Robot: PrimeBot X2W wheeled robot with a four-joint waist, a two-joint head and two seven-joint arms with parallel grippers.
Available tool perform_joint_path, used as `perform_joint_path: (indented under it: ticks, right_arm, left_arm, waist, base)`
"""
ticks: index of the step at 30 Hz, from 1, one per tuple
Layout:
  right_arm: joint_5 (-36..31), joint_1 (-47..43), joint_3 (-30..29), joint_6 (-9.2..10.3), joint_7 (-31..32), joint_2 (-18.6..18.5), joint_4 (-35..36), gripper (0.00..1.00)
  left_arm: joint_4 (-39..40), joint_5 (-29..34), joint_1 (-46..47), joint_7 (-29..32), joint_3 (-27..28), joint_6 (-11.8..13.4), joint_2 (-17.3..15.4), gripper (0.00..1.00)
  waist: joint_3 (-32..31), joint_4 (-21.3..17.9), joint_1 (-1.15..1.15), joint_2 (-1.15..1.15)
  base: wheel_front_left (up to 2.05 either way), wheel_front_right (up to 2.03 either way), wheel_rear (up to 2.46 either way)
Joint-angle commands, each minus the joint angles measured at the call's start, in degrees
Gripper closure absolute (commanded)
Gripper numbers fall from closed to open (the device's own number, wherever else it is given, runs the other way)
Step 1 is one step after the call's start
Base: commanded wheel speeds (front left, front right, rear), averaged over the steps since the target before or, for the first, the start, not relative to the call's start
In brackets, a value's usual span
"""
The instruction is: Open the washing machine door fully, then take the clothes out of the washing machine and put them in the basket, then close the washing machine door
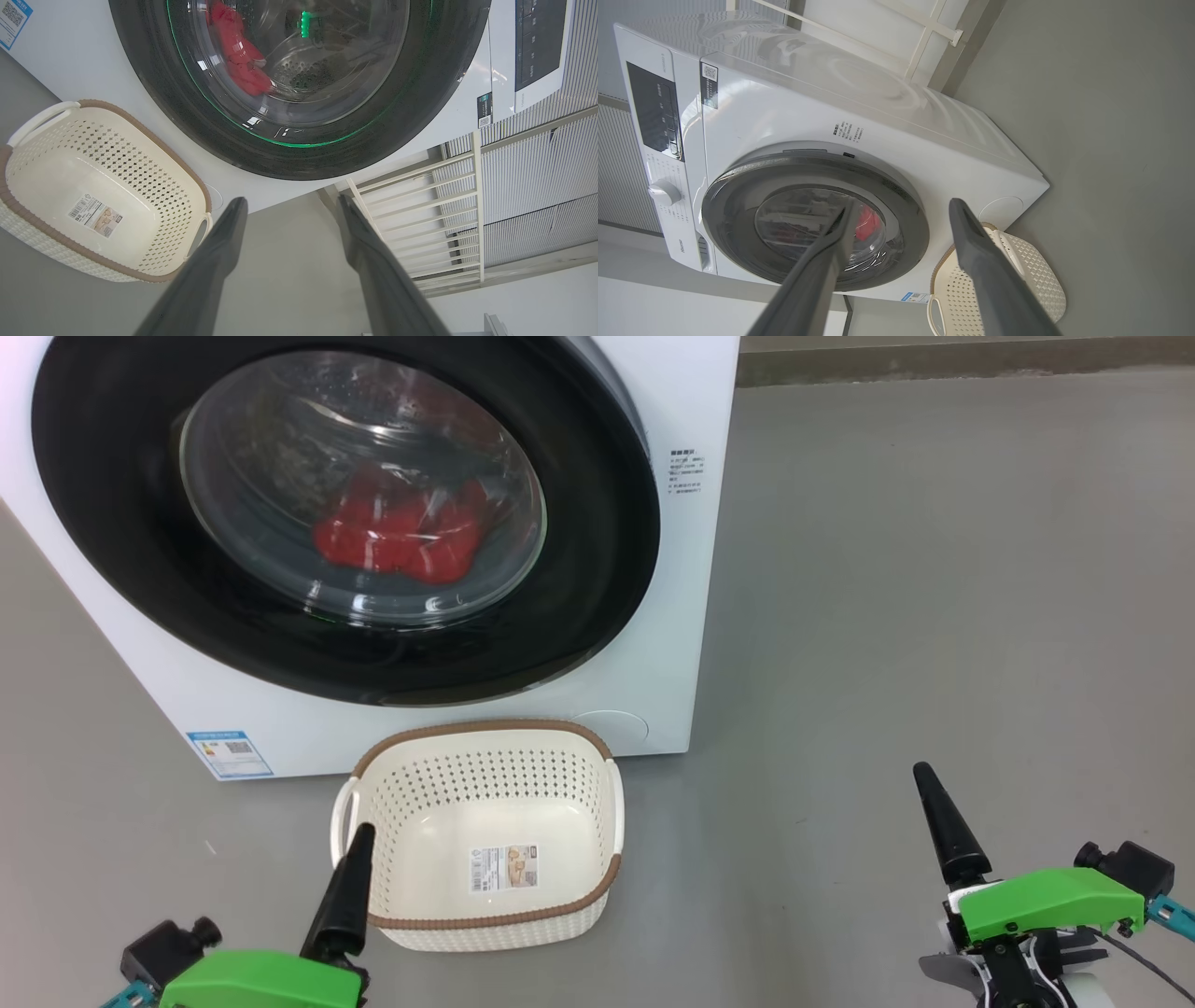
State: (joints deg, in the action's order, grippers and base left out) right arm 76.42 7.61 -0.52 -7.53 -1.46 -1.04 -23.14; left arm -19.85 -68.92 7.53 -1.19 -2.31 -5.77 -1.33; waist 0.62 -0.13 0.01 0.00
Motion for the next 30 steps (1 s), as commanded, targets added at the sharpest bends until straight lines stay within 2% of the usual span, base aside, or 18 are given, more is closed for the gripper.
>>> perform_joint_path:
  ticks: [1,21,30]
  right_arm:
    - [-1.69,3.23,0.88,0.02,-0.63,-0.62,1.15,0.0]
    - [-22.26,6.61,1.53,0.02,-4.0,-0.94,0.97,0.0]
    - [-28.01,8.1,2.12,0.03,-5.34,-1.06,0.23,0.0]
  left_arm:
    - [1.38,2.13,3.35,-0.74,0.37,0.41,-0.73,0.0]
    - [0.83,21.92,6.14,-4.16,-1.01,3.51,-0.95,0.0]
    - [0.37,28.56,7.46,-5.51,-1.35,4.55,-1.06,0.0]
  waist:
    - [-0.02,-0.02,-0.01,0.0]
    - [0.24,-0.3,-0.01,0.0]
    - [0.36,-0.35,-0.01,0.0]
  base:
    - [0.0,0.0,0.0]
    - [0.0,0.0,0.0]
    - [0.0,0.0,0.0]
